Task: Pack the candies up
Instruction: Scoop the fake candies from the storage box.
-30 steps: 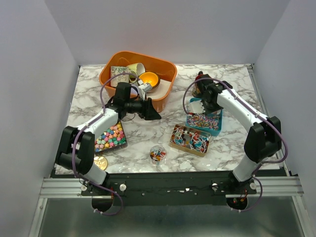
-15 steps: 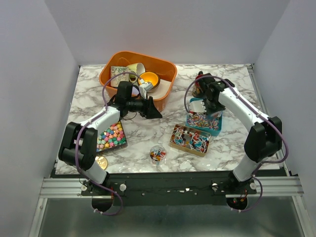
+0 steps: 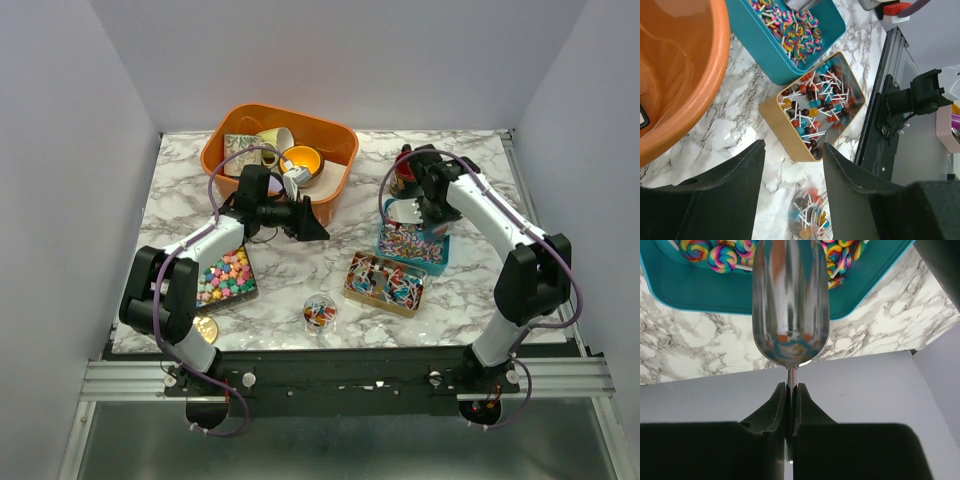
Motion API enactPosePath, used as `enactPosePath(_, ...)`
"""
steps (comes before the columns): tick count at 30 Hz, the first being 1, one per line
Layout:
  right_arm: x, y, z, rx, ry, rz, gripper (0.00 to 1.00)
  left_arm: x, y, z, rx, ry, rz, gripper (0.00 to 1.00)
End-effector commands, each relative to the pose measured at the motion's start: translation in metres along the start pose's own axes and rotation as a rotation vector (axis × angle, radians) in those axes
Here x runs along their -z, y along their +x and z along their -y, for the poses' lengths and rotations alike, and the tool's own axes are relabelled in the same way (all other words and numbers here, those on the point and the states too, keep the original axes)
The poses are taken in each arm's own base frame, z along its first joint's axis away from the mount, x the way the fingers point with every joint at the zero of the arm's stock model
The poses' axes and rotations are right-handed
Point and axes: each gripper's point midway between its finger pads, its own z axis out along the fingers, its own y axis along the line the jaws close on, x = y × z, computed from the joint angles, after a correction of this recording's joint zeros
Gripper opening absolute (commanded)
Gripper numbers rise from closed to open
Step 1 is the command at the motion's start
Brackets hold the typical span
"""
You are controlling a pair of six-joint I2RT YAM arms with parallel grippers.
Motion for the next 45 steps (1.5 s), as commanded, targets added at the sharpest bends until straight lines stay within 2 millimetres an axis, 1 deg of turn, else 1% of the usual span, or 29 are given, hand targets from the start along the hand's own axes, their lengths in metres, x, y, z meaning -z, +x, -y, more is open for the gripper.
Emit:
enactPosePath(1,-0.017,-0.004,0.002,0.025,-0.027,-0.014,0.01,0.0,-0.003,0.005,-0.02,0.017,0.002,0.59)
enactPosePath(4,-0.024,-0.006,0.003,0.037,-0.034,-0.015,0.01,0.0,0.0,0.005,-0.017,0.013,-0.001,0.59)
enactPosePath(9,-0.035,-0.009,-0.004,0.071,-0.046,-0.007,0.01,-0.001,0.0,0.003,-0.022,0.011,-0.002,0.59)
enactPosePath(11,-0.037,-0.012,-0.005,0.083,-0.049,0.003,0.01,-0.001,0.004,0.002,-0.001,0.007,-0.016,0.59)
enactPosePath(15,-0.041,-0.017,-0.003,0.081,-0.065,0.025,0.01,-0.003,0.004,-0.001,0.005,0.004,-0.023,0.59)
enactPosePath(19,-0.043,-0.022,0.002,0.079,-0.065,0.043,0.01,-0.005,0.004,-0.005,0.01,0.0,-0.03,0.59)
enactPosePath(23,-0.046,-0.027,0.001,0.112,-0.076,0.066,0.01,-0.006,0.005,-0.007,0.009,-0.002,-0.033,0.59)
enactPosePath(28,-0.051,-0.031,0.002,0.136,-0.08,0.075,0.01,-0.012,0.017,-0.011,0.028,-0.002,-0.061,0.58)
enactPosePath(32,-0.053,-0.04,0.005,0.154,-0.067,0.097,0.01,-0.021,0.023,-0.009,0.029,0.011,-0.085,0.57)
enactPosePath(36,-0.056,-0.051,0.005,0.18,-0.065,0.12,0.01,-0.03,0.027,-0.004,0.017,0.027,-0.104,0.56)
enactPosePath(37,-0.059,-0.052,0.002,0.189,-0.073,0.118,0.01,-0.031,0.028,-0.002,0.013,0.031,-0.108,0.55)
enactPosePath(43,-0.07,-0.067,0.0,0.196,-0.084,0.151,0.01,-0.031,0.037,0.0,0.013,0.032,-0.122,0.55)
enactPosePath(45,-0.072,-0.077,0.002,0.183,-0.084,0.183,0.01,-0.03,0.04,-0.001,0.014,0.028,-0.127,0.55)
